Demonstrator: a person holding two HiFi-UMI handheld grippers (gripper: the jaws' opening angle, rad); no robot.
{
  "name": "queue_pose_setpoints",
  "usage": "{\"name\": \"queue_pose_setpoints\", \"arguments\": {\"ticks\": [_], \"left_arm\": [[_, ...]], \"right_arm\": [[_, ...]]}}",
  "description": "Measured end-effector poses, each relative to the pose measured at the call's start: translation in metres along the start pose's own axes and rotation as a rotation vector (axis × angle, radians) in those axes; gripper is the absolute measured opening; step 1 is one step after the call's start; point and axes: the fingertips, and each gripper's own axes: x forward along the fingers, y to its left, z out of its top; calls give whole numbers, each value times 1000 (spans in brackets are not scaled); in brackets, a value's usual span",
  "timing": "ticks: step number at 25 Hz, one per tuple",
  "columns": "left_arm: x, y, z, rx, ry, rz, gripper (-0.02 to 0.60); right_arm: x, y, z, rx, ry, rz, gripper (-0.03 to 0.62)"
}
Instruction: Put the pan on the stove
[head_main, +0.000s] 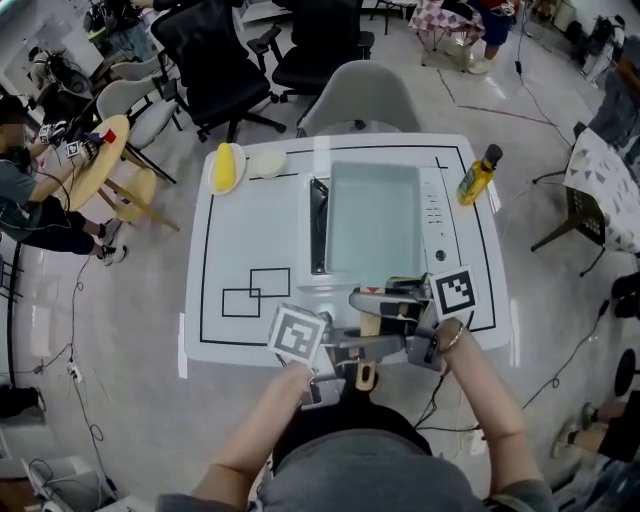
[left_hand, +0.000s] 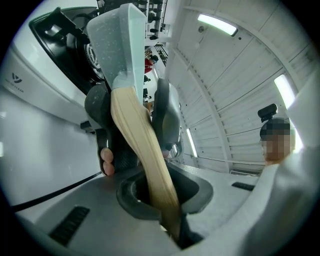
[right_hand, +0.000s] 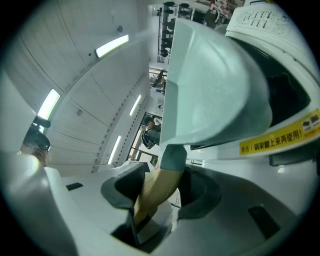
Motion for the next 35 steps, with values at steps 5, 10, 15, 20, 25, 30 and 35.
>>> {"name": "queue_pose_setpoints", "arguments": {"ticks": [5, 10, 15, 20, 25, 30, 35], "left_arm": [[-3, 9, 11, -22, -41, 14, 38], [-3, 11, 20, -38, -69, 6, 38], [-5, 16, 26, -53, -81, 7, 38], [-6, 20, 32, -61, -91, 14, 38], [-5, 24, 38, -75, -94, 17, 38], [-5, 25, 43, -93, -107, 7, 38], [-4, 25, 48, -101, -117, 0, 38]], "right_arm": [[4, -9, 6, 11, 33, 3, 193], [8, -13, 12, 29, 59, 12, 193], [11, -18, 16, 42, 72, 12, 193], [11, -24, 20, 58, 80, 5, 193], [11, -28, 26, 69, 79, 10, 193], [11, -32, 29, 77, 88, -3, 193], [11, -35, 33, 91, 93, -8, 192]]}}
